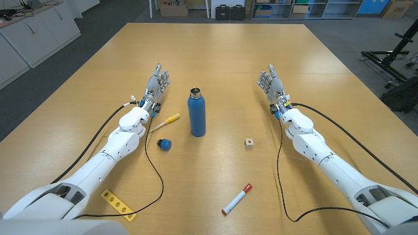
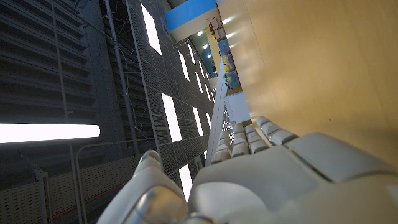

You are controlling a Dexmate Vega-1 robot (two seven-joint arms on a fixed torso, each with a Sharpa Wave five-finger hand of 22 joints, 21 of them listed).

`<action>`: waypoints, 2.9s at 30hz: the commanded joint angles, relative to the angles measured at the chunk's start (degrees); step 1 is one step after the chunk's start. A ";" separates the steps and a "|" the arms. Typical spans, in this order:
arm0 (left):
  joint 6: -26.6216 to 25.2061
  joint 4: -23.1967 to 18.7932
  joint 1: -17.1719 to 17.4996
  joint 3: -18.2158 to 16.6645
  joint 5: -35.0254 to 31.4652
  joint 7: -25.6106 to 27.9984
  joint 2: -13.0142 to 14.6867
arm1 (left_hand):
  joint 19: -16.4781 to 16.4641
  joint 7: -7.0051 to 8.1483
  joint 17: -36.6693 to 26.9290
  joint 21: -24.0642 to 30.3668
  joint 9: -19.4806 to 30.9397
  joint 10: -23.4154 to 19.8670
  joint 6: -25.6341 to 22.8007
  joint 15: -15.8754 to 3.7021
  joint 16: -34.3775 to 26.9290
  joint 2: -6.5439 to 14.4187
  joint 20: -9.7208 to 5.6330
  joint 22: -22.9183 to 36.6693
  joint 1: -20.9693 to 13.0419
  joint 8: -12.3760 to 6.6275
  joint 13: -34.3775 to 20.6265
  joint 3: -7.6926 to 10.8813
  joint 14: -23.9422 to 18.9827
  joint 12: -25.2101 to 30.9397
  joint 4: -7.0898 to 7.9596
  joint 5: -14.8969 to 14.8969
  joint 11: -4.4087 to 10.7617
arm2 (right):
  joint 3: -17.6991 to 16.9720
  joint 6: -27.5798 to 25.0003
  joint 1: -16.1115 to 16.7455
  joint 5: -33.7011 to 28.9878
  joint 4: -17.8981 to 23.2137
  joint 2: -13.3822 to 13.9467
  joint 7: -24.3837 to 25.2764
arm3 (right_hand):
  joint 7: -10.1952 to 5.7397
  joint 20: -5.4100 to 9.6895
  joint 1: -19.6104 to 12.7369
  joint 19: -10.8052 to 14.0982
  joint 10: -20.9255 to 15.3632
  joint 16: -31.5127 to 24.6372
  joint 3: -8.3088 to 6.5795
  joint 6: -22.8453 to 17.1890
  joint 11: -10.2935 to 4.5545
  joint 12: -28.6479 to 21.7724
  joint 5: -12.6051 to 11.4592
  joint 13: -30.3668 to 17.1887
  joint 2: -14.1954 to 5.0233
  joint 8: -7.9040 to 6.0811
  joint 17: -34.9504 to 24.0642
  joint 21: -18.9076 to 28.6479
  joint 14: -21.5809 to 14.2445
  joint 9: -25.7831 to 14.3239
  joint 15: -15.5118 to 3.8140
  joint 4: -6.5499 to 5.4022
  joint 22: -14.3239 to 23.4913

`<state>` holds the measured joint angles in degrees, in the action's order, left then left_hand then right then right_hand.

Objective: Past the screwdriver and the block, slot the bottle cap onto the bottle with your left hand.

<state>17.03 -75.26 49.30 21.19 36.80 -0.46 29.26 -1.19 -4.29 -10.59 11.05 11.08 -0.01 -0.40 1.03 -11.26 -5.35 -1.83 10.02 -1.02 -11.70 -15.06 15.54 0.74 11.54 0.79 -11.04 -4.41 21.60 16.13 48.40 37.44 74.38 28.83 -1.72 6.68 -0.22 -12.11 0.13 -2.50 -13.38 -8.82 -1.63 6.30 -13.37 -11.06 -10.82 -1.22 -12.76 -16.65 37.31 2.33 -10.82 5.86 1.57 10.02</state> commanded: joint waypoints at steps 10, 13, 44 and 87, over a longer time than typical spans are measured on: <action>3.93 -4.66 4.97 -0.65 -1.23 1.26 0.95 | -2.05 0.20 -0.16 0.76 0.06 -2.04 -2.05 -0.35 -0.89 0.56 -2.01 0.07 -1.27 -1.03 0.59 0.98 -1.75 0.86 -0.68 -0.34 0.34 | -0.21 1.85 2.80 -2.16 3.71 1.10 2.51 | 2.18 0.02 -0.83 1.69 -1.88 -0.92 -0.65 -1.74 -0.40 -0.77 -0.14 -0.15 -0.59 -0.46 0.14 0.35 -2.04 -0.09 0.20 0.25 0.22; 3.94 -6.28 5.86 -0.93 -1.61 1.82 1.66 | -2.64 0.40 -0.14 0.90 0.03 -2.65 -2.54 -0.48 -1.03 0.79 -2.00 0.06 -1.58 -1.17 0.79 1.15 -2.35 1.03 -0.90 -0.31 0.40 | -0.11 1.56 2.96 -2.73 4.51 1.31 3.24 | 1.94 0.08 -1.01 2.34 -2.08 -1.11 -0.72 -2.36 -0.52 -0.77 -0.09 -0.16 -0.76 -0.57 0.26 0.39 -2.76 -0.09 -0.08 0.40 0.22; 8.33 -16.08 14.17 -2.96 -6.62 7.89 3.77 | -9.57 1.35 -0.08 2.05 0.01 -10.53 -10.32 -2.14 -2.43 2.58 -1.65 0.07 -3.87 -3.06 2.64 2.75 -10.18 2.82 -3.57 0.28 1.65 | -2.40 1.69 5.75 -1.87 9.06 4.62 2.95 | 1.93 -0.07 -1.57 3.42 -3.14 -1.17 -0.96 -4.10 -0.53 -0.93 0.10 -0.22 -1.43 -0.74 0.61 0.08 -3.67 -0.13 -0.13 0.84 0.26; 13.66 -24.05 25.82 -5.72 -13.82 12.65 5.19 | -10.09 1.49 -0.07 1.50 0.08 -11.88 -11.50 -2.31 -1.99 3.53 -1.05 0.09 -5.00 -2.96 3.03 3.72 -11.26 2.69 -4.92 0.46 2.01 | -1.14 1.95 4.04 -2.66 7.05 2.42 3.45 | 1.90 -0.36 -1.85 3.64 -3.52 -1.09 -1.11 -4.76 -0.57 -0.83 0.30 -0.25 -2.02 -0.52 0.85 -0.47 -4.04 -0.15 -0.16 1.11 0.29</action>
<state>29.32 -97.54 72.32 16.20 24.67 10.85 34.59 -10.61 -2.72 -10.57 12.76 11.07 -11.40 -11.42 -1.08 -13.35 -1.94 -2.04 10.00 -5.49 -14.41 -11.98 19.09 -9.99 13.98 -3.74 -10.76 -2.24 20.26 18.26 52.62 34.94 81.55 31.37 1.89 7.17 -0.32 -13.76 3.32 -5.23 -14.21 -9.75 -5.84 5.71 -14.03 -10.76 -10.79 -2.88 -13.20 -15.69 36.83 -1.38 -10.80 5.42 2.50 10.00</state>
